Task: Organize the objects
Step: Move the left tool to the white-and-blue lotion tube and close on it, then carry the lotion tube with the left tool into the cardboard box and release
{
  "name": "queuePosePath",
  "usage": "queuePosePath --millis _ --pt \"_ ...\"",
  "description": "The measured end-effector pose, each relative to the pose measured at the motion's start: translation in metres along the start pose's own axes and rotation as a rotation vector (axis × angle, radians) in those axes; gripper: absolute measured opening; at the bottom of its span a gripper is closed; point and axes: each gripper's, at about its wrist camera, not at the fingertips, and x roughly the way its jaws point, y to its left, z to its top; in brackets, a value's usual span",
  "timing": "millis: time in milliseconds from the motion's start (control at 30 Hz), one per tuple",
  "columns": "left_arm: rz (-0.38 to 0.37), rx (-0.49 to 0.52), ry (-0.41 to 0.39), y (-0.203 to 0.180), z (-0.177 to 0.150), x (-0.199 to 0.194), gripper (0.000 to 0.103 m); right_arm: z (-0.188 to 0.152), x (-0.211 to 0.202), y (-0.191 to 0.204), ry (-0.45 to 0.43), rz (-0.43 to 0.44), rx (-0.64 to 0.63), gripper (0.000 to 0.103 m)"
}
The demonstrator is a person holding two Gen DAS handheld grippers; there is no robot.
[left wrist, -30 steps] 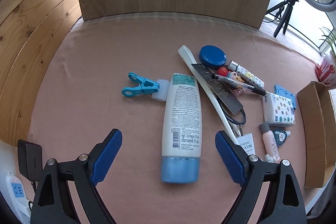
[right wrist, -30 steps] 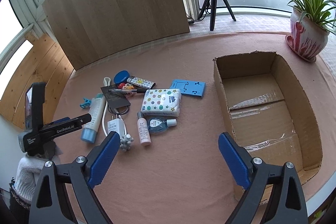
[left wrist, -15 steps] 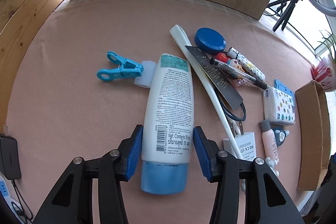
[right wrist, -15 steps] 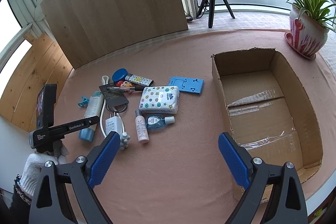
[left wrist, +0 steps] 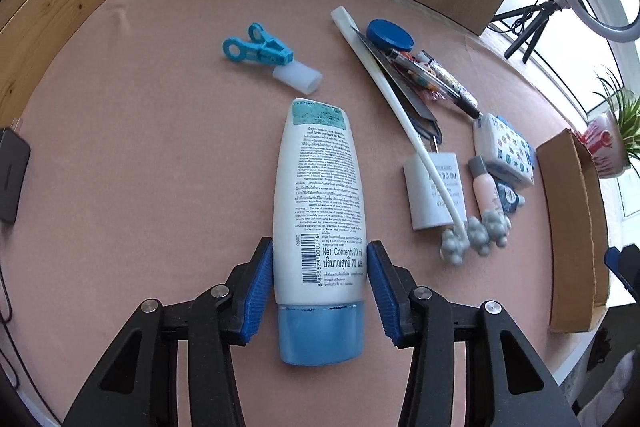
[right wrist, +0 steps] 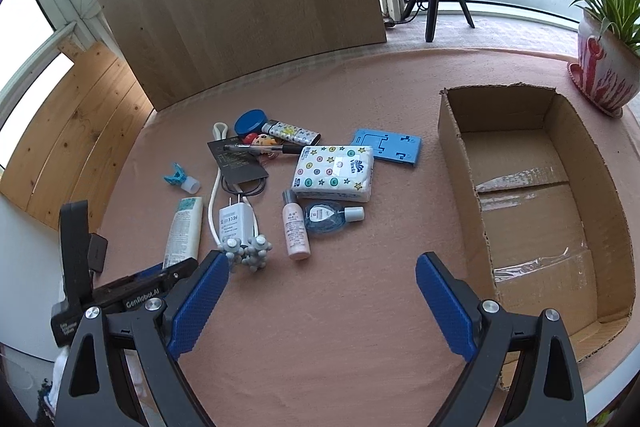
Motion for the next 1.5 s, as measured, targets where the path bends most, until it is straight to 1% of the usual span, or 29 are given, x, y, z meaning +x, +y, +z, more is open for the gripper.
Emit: queuePosePath --millis 167,267,300,333,367,400,433,500,533,567,600,667,700,767,800,900,967,1067,1133,1267,1433,1500 --pt "0.000 0.030 0.005 -0.008 -0.032 -0.012 0.050 -0.006 0.010 0.013 0.028 0.023 -0.030 0.093" --pt "-0.032 0.030 0.018 -0.008 -0.043 -0.016 0.050 -0.010 0.016 0.022 0.052 0.049 -0.043 0.093" --pt "-0.030 0.035 0.022 -0.008 -0.045 -0.017 0.051 -0.011 0.019 0.026 0.061 0.056 -0.048 0.093" --pt "-0.025 0.037 0.026 -0.006 -0.046 -0.020 0.057 -0.012 0.021 0.028 0.067 0.062 -0.052 0.093" --pt "-0.029 0.041 0.024 -0.005 -0.047 -0.024 0.067 -0.013 0.024 0.031 0.076 0.072 -0.055 0.093" --pt "-0.034 0.048 0.018 -0.004 -0.045 -0.026 0.072 -0.015 0.027 0.034 0.088 0.084 -0.059 0.093" --pt "-0.037 0.063 0.007 -0.003 -0.045 -0.031 0.075 -0.016 0.030 0.038 0.100 0.098 -0.061 0.093" --pt "-0.028 0.093 0.001 -0.001 -0.043 -0.037 0.075 -0.018 0.039 0.043 0.132 0.124 -0.060 0.092" --pt "-0.032 0.107 0.003 0.001 -0.041 -0.038 0.075 -0.019 0.045 0.046 0.149 0.136 -0.054 0.090" --pt "-0.047 0.113 0.010 0.003 -0.039 -0.040 0.075 -0.019 0.051 0.048 0.170 0.149 -0.047 0.085" --pt "-0.066 0.116 0.022 0.005 -0.037 -0.040 0.075 -0.020 0.058 0.051 0.193 0.163 -0.039 0.078" --pt "-0.085 0.136 0.038 0.006 -0.036 -0.039 0.074 -0.021 0.071 0.054 0.237 0.183 -0.018 0.070" --pt "-0.087 0.148 0.041 0.006 -0.036 -0.039 0.074 -0.022 0.077 0.055 0.254 0.197 -0.008 0.069" --pt "-0.108 0.162 0.051 0.007 -0.035 -0.037 0.068 -0.024 0.086 0.058 0.287 0.220 0.008 0.069" --pt "-0.124 0.166 0.061 0.007 -0.035 -0.036 0.067 -0.024 0.090 0.060 0.304 0.236 0.014 0.069" --pt "-0.157 0.170 0.087 0.007 -0.034 -0.030 0.065 -0.027 0.099 0.065 0.334 0.259 0.035 0.067" --pt "-0.175 0.177 0.103 0.007 -0.034 -0.026 0.060 -0.028 0.103 0.069 0.344 0.254 0.039 0.065" --pt "-0.200 0.172 0.121 0.008 -0.033 -0.020 0.051 -0.030 0.109 0.075 0.371 0.267 0.056 0.057" --pt "-0.207 0.172 0.124 0.009 -0.032 -0.018 0.050 -0.032 0.113 0.078 0.385 0.273 0.069 0.055" --pt "-0.225 0.185 0.137 0.009 -0.033 -0.015 0.050 -0.033 0.114 0.082 0.384 0.258 0.072 0.055" --pt "-0.243 0.179 0.140 0.010 -0.032 -0.012 0.049 -0.033 0.115 0.084 0.395 0.251 0.072 0.048" --pt "-0.248 0.173 0.138 0.011 -0.032 -0.012 0.049 -0.033 0.116 0.084 0.412 0.271 0.076 0.044"
